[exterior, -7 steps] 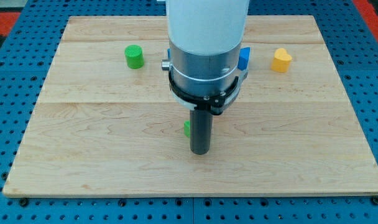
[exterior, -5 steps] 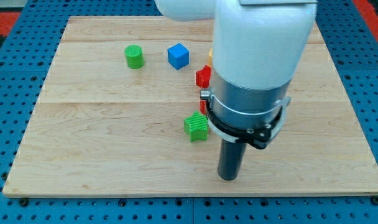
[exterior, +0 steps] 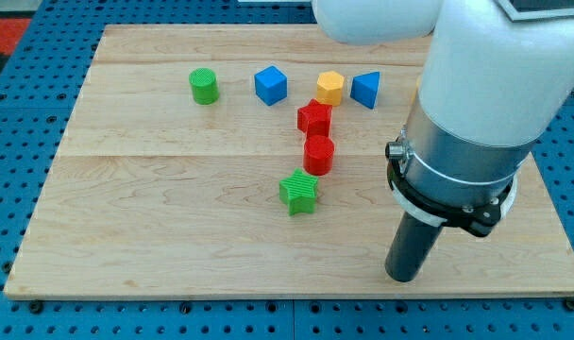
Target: Point at bottom right
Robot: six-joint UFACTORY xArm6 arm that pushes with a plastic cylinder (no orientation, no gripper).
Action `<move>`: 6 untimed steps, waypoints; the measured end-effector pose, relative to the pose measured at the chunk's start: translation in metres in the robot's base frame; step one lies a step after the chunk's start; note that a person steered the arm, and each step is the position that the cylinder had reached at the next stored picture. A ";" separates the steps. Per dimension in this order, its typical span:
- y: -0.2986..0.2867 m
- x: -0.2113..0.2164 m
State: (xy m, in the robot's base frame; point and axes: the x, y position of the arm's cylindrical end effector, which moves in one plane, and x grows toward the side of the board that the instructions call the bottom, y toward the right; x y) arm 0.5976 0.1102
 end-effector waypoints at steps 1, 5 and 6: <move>0.000 0.000; 0.179 0.020; 0.183 0.020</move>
State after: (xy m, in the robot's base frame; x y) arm 0.6176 0.2936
